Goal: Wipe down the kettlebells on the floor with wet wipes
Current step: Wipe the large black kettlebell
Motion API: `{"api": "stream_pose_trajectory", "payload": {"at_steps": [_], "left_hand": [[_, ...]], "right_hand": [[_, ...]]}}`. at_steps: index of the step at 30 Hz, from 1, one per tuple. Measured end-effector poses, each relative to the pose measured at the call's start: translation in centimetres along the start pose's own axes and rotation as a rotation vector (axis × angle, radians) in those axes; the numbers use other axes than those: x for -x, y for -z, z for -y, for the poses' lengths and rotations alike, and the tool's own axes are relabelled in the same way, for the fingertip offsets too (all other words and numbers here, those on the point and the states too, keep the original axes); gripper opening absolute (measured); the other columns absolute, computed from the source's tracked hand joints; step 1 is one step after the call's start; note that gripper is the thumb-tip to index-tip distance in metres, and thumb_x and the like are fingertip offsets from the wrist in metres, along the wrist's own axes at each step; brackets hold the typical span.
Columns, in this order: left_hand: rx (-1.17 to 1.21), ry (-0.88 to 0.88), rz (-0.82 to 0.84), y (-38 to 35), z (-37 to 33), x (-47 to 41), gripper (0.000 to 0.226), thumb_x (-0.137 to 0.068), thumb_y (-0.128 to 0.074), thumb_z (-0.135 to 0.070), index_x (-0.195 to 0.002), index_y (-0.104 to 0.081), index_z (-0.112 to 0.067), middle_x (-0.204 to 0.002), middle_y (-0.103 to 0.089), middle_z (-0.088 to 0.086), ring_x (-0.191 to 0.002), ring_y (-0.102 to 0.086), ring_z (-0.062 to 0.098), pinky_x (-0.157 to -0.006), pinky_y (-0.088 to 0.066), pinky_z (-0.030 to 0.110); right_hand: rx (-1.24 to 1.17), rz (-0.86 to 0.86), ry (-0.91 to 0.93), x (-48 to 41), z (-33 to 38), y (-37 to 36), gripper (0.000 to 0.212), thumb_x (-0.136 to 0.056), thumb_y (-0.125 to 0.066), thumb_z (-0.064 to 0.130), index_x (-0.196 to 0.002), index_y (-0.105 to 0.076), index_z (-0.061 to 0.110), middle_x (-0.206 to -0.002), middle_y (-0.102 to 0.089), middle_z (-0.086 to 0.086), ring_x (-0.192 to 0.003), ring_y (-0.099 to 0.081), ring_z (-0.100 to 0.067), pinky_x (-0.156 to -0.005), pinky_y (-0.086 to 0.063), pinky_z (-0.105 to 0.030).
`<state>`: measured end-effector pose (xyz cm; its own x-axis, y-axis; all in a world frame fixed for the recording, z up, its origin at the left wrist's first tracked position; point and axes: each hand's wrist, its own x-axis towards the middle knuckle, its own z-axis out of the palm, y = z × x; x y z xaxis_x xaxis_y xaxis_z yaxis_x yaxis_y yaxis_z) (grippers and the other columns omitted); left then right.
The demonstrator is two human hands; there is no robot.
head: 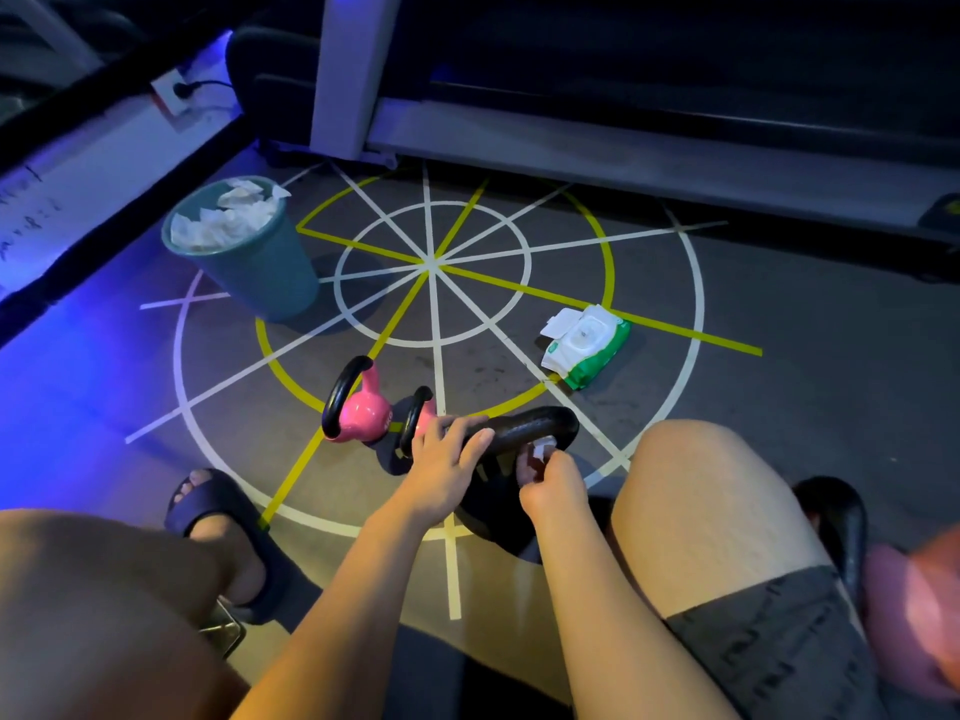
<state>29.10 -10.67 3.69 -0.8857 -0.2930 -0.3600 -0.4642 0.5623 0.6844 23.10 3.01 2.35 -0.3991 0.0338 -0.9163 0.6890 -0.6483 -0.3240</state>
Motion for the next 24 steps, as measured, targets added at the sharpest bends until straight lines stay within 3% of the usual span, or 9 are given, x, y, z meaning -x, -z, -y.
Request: {"api": "stream_pose_trajectory", "payload": {"at_steps": [2, 5, 7, 10, 12, 15, 17, 20, 24], "left_hand": [[0.001, -0.005, -0.002, 0.0, 0.1, -0.1, 0.047, -0.101, -0.032, -0.063, -0.14, -0.048, -0.042, -0.136, -0.034, -0.009, -0.14, -0.021, 0.024, -0.12, -0.023, 0.048], [0.012, -0.028, -0.022, -0.1, 0.1, 0.0, 0.044, -0.102, -0.032, -0.061, -0.138, -0.05, -0.042, -0.135, -0.035, -0.009, -0.139, -0.022, 0.023, -0.119, -0.023, 0.047], [0.015, -0.033, -0.037, 0.0, -0.1, 0.1, 0.044, -0.103, -0.034, -0.06, -0.139, -0.049, -0.042, -0.137, -0.035, -0.008, -0.14, -0.022, 0.023, -0.119, -0.023, 0.046], [0.009, -0.029, -0.051, -0.1, -0.3, 0.3, 0.045, -0.102, -0.035, -0.06, -0.142, -0.046, -0.042, -0.145, -0.033, -0.007, -0.145, -0.018, 0.025, -0.118, -0.023, 0.049], [-0.053, -0.006, -0.164, -0.8, -0.5, 0.7, 0.043, -0.102, -0.039, -0.058, -0.139, -0.047, -0.038, -0.148, -0.033, -0.001, -0.145, -0.02, 0.029, -0.115, -0.028, 0.055], [-0.249, -0.227, -0.62, -3.2, -1.7, 2.6, 0.026, -0.098, -0.057, -0.041, -0.111, -0.06, -0.018, -0.123, -0.053, 0.011, -0.114, -0.047, 0.034, -0.089, -0.045, 0.05], [-0.314, -0.429, -0.613, -5.9, -2.6, 3.9, 0.016, -0.092, -0.062, -0.029, -0.098, -0.062, -0.015, -0.103, -0.057, 0.007, -0.094, -0.054, 0.032, -0.076, -0.045, 0.044], [-0.064, -0.32, -0.364, -8.6, -3.8, 5.4, 0.024, -0.095, -0.061, -0.019, -0.119, -0.062, -0.017, -0.111, -0.062, -0.001, -0.101, -0.062, 0.023, -0.082, -0.05, 0.041], [0.298, -0.176, -0.466, -9.8, -3.5, 5.0, 0.028, -0.1, -0.058, -0.02, -0.127, -0.062, -0.015, -0.118, -0.069, -0.003, -0.11, -0.065, 0.014, -0.098, -0.05, 0.035]], "right_hand": [[0.028, -0.073, 0.013, -0.1, 0.6, -0.4, 0.025, -0.096, -0.049, 0.004, -0.12, -0.058, 0.004, -0.11, -0.063, -0.014, -0.092, -0.064, -0.025, -0.067, -0.056, -0.019], [0.109, -0.08, 0.039, 1.0, 0.1, -0.6, 0.007, -0.094, -0.051, -0.004, -0.097, -0.057, -0.001, -0.096, -0.067, -0.021, -0.088, -0.069, -0.032, -0.082, -0.06, -0.041], [0.166, -0.06, 0.129, 1.4, -0.5, -0.4, 0.009, -0.095, -0.053, -0.004, -0.1, -0.061, -0.003, -0.089, -0.071, -0.023, -0.08, -0.073, -0.033, -0.08, -0.061, -0.048], [0.286, -0.079, 0.221, 1.6, -1.0, 0.5, 0.01, -0.098, -0.052, 0.005, -0.099, -0.062, 0.005, -0.085, -0.072, -0.019, -0.068, -0.07, -0.028, -0.067, -0.061, -0.04], [0.444, -0.1, 0.334, 1.8, -0.8, 1.0, 0.008, -0.097, -0.054, 0.01, -0.095, -0.062, 0.008, -0.08, -0.069, -0.013, -0.065, -0.065, -0.023, -0.061, -0.057, -0.036], [0.73, -0.054, 0.493, 2.6, 0.1, 1.5, 0.016, -0.091, -0.059, 0.013, -0.08, -0.07, 0.008, -0.072, -0.069, -0.007, -0.066, -0.063, -0.023, -0.061, -0.053, -0.032], [0.892, 0.009, 0.607, 3.4, 1.3, 1.5, 0.021, -0.088, -0.061, 0.012, -0.069, -0.07, 0.009, -0.066, -0.066, -0.004, -0.067, -0.061, -0.025, -0.06, -0.046, -0.032], [1.202, 0.044, 0.708, 4.9, 3.9, 1.3, 0.018, -0.089, -0.066, 0.021, -0.072, -0.07, 0.016, -0.076, -0.068, -0.001, -0.08, -0.062, -0.022, -0.067, -0.04, -0.026], [1.641, 0.093, 0.749, 5.1, 6.7, 0.8, 0.012, -0.085, -0.067, 0.026, -0.091, -0.074, 0.017, -0.1, -0.074, -0.009, -0.102, -0.066, -0.03, -0.079, -0.049, -0.031]]}}
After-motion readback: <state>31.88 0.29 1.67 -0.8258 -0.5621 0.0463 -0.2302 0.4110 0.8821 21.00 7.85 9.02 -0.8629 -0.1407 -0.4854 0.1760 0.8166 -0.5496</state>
